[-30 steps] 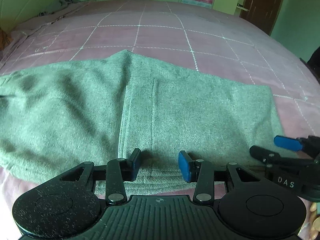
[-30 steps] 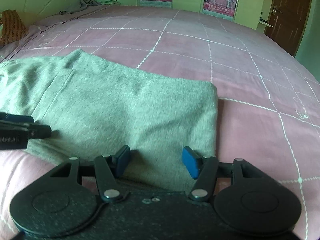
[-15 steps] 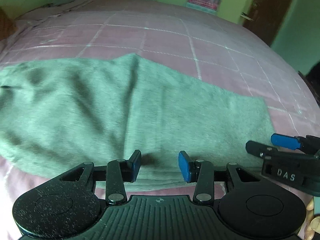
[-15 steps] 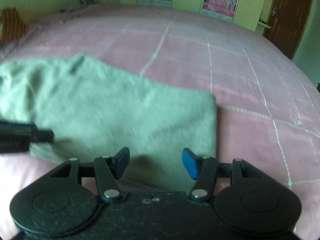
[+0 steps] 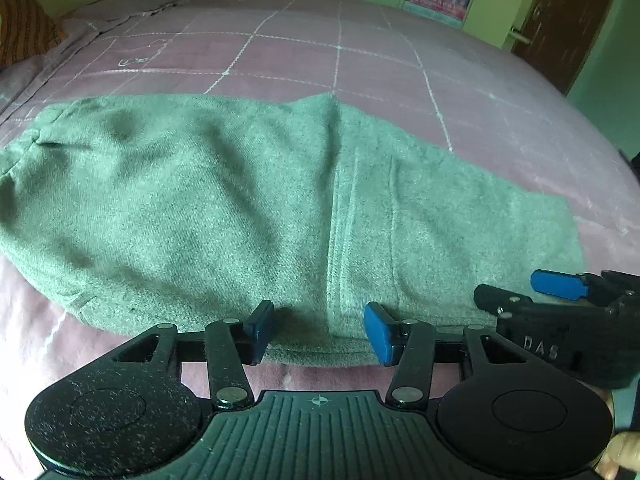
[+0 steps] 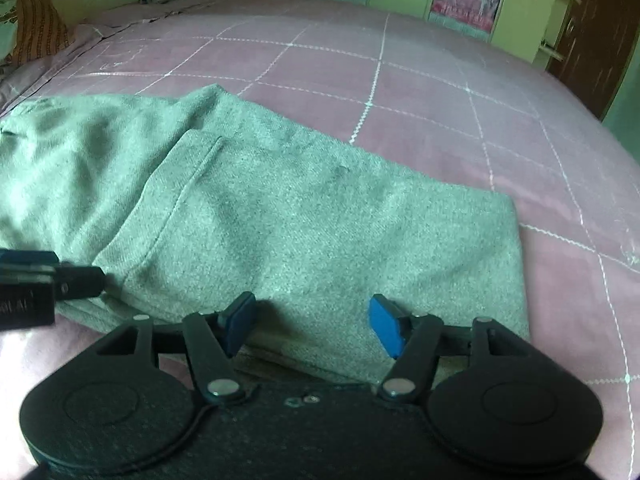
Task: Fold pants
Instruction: 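Grasp the pant leg end with the left gripper and lift it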
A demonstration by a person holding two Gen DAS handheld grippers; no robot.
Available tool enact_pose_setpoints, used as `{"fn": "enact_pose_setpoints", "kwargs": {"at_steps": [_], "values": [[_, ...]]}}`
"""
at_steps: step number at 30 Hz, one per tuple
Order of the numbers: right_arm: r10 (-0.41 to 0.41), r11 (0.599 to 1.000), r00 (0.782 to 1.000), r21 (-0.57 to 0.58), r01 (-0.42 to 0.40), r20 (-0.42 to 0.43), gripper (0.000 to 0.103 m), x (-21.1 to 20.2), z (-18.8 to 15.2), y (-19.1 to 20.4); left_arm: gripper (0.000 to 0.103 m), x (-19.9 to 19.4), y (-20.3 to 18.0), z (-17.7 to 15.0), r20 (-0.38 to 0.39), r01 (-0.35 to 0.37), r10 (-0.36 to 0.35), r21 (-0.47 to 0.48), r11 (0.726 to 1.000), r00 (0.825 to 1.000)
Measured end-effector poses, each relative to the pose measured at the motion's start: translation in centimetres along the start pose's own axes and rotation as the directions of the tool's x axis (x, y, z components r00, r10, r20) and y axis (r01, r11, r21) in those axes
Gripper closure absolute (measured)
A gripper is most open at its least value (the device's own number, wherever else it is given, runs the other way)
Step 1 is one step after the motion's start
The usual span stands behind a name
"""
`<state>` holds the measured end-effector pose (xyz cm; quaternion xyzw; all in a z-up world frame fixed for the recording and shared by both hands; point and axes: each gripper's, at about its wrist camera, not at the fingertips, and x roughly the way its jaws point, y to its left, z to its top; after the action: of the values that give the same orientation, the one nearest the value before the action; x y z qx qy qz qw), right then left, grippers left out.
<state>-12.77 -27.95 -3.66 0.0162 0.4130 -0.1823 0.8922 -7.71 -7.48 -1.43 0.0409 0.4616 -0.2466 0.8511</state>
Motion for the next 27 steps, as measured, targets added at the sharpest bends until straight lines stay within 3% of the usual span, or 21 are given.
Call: {"fn": "enact_pose_setpoints", "kwargs": {"at_steps": [7,10,12,18,22,27], "values": [[0.058,0.995,0.996,0.078,-0.062,0.061,0.039,-0.9,0.6,0.0,0.053,-2.7,4.7,0.0,0.048,0.024,-0.017,-0.157,0.987,0.999],[0.049,0.999,0.998,0.022,-0.049,0.026,0.036,0.4,-0.3,1.2,0.049,-3.4,6.9,0.2,0.048,0.003,0.007,-0.208,0.978,0.999],[0.036,0.999,0.999,0.010,-0.036,0.019,0.036,0.4,-0.1,1.6,0.038,-3.9,8.5,0.4,0.049,-0.018,0.030,-0.233,0.972,0.998],[0.062,0.998,0.998,0.019,-0.063,0.024,0.036,0.0,0.2,2.0,0.035,-4.6,13.0,0.7,0.063,-0.068,0.094,-0.331,0.941,0.994],[0.071,0.997,0.997,0.025,-0.072,0.034,0.036,0.4,-0.2,1.9,0.035,-4.4,16.5,0.6,0.055,-0.061,0.097,-0.452,0.890,0.994],[0.080,0.996,0.996,0.028,-0.081,0.031,0.035,0.4,-0.2,1.8,0.035,-3.0,20.8,-0.5,0.056,0.008,0.034,-0.617,0.787,0.998]]}}
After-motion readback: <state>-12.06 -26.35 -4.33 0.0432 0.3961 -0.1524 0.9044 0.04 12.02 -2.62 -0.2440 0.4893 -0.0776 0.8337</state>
